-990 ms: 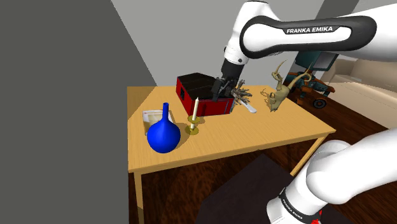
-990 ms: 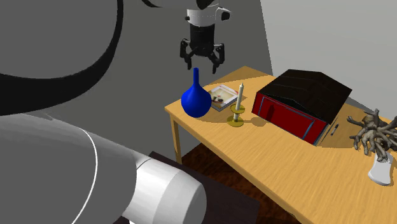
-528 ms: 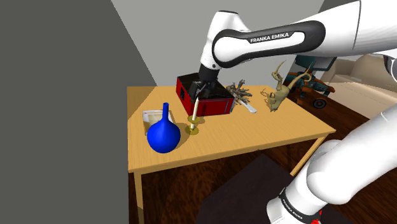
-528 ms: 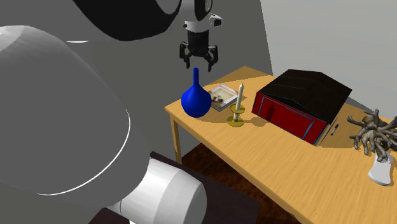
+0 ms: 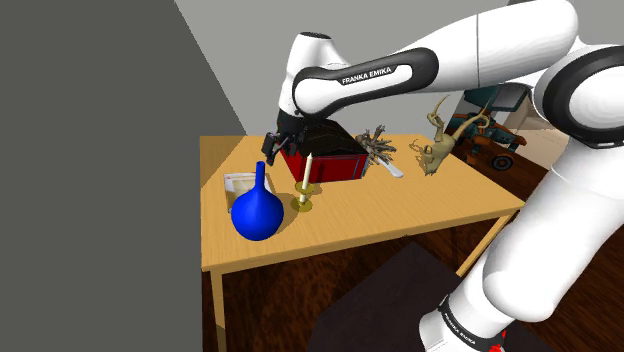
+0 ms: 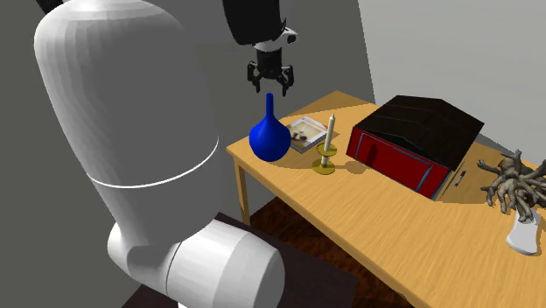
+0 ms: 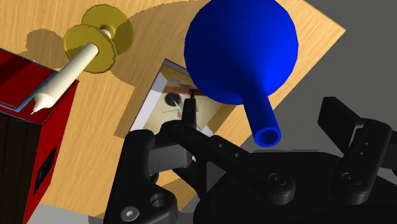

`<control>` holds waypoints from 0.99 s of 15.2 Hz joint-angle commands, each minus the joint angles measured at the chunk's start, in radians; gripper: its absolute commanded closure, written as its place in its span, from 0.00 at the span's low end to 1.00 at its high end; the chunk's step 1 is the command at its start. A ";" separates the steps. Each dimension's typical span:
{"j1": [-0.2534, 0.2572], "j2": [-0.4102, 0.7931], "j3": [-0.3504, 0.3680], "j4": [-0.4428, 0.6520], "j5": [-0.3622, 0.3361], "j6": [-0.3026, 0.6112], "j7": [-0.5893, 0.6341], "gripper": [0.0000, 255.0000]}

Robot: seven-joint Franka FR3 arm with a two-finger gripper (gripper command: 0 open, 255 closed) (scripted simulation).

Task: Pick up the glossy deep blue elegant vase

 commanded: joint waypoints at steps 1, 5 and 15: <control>0.012 0.078 0.008 0.072 -0.030 0.015 0.030 0.00; 0.034 0.188 0.009 0.168 -0.073 0.041 0.065 0.00; 0.037 0.223 0.004 0.123 -0.088 0.119 0.078 1.00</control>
